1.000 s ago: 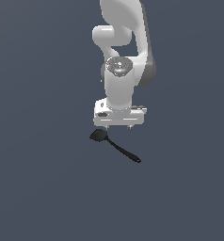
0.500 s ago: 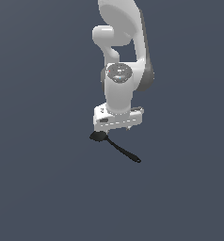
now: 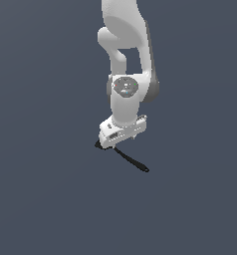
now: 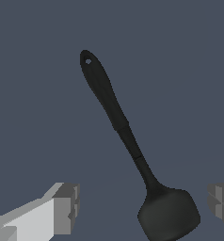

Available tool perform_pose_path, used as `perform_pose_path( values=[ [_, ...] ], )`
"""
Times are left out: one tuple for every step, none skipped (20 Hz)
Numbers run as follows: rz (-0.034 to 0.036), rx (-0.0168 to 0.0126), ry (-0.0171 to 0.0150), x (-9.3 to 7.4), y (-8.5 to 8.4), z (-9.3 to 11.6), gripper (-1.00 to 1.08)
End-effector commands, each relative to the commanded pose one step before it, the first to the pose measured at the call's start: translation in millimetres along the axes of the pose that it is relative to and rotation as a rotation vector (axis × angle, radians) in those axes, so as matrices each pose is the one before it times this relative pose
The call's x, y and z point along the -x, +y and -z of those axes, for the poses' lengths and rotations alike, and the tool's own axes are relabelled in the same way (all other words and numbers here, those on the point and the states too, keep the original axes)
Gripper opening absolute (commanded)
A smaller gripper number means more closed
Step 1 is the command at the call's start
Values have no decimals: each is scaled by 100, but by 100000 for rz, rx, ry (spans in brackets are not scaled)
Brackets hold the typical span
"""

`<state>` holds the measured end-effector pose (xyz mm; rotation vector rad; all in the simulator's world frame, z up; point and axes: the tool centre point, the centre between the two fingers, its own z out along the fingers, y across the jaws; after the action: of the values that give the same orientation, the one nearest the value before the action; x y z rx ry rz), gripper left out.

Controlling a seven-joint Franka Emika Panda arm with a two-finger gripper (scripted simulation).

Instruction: Pick up the object and move it to a goal position.

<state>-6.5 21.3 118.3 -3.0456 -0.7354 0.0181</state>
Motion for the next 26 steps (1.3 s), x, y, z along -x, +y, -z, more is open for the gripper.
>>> perform_pose_path(
  values=[
    [7398, 299, 15, -8, 99, -705, 100],
    [2889, 101, 5, 2, 33, -278, 100],
    [2890, 95, 9, 3, 31, -278, 100],
    [2892, 90, 12, 3, 28, -277, 100],
    [2892, 84, 16, 4, 25, -276, 100],
    [2894, 79, 20, 5, 22, -276, 100],
    [2894, 74, 25, 5, 20, -275, 100],
    [2861, 69, 30, 5, 16, -271, 100],
    [2724, 62, 33, 5, 14, -257, 100],
    [2577, 56, 35, 5, 11, -243, 100],
    [2431, 50, 37, 4, 8, -228, 100],
    [2283, 45, 39, 4, 6, -214, 100],
    [2137, 41, 40, 3, 4, -200, 100],
    [1990, 37, 40, 3, 2, -186, 100],
    [1842, 33, 40, 3, 1, -171, 100],
    [1695, 30, 39, 2, 0, -157, 100],
    [1548, 27, 37, 1, -1, -143, 100],
    [1399, 24, 35, 2, -1, -130, 100],
    [1254, 21, 33, 0, -2, -116, 100],
    [1104, 18, 30, 1, -1, -102, 100],
    [959, 16, 27, 0, -2, -88, 100],
    [811, 13, 23, 0, -2, -75, 100],
    [662, 11, 19, 1, -1, -61, 100],
    [516, 8, 15, 0, -1, -47, 100],
    [372, 6, 11, -2, -2, -34, 100],
    [218, 4, 7, 1, 0, -20, 100]
  ],
)
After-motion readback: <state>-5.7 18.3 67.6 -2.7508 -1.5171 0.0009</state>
